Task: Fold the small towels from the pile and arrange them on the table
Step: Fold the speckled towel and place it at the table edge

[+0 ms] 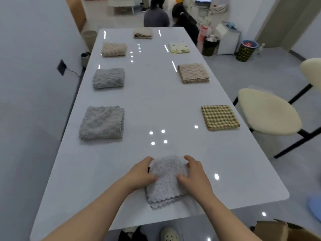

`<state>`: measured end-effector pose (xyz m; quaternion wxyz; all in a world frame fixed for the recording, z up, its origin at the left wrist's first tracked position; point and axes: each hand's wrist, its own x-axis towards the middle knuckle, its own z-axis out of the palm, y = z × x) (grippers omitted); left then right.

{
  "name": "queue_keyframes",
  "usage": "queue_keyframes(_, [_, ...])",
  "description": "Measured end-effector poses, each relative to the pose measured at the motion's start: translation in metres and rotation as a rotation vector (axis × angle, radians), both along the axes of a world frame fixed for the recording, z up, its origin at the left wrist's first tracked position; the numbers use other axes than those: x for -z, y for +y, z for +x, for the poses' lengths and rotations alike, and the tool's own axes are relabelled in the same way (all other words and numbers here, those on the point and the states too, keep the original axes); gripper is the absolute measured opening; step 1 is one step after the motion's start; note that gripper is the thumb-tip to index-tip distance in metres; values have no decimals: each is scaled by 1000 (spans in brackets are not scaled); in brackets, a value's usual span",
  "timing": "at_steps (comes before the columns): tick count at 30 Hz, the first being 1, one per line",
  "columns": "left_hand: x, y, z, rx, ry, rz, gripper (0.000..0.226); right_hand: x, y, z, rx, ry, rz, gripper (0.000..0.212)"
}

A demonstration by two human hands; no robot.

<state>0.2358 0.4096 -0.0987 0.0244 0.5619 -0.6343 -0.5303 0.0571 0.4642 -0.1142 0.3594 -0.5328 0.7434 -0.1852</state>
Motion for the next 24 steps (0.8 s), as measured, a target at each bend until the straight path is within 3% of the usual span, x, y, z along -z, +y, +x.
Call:
queue_keyframes(5, [-7, 6, -18, 295, -257, -137, 15, -9, -8, -5, -304, 195, -43, 68])
queue_keyframes(8, [-4, 12, -16, 230, -229, -134, 20, -4, -10, 0, -512, 259, -1, 47])
queue_keyframes(10, [-2, 19, -12, 41, -130, -93, 20, 0, -8, 4, -473, 190, -13, 10])
queue_keyframes(11, [-2, 22, -10, -31, -110, -62, 21, 1, -8, 3, -411, 134, -13, 6])
queue_keyframes(14, [1, 27, -2, -50, -240, 26, 42, 2, -10, -5, -153, -78, -3, 16])
queue_keyframes(17, [5, 28, 1, -40, -287, 8, 26, -2, -12, -14, 49, -222, -10, 18])
queue_keyframes(22, [5, 19, 3, -472, -32, 18, 12, -4, -11, -12, -8, -232, 92, 35])
queue_keyframes(24, [2, 19, 3, -588, -29, -33, 14, -7, -10, -9, -82, -186, 129, 36])
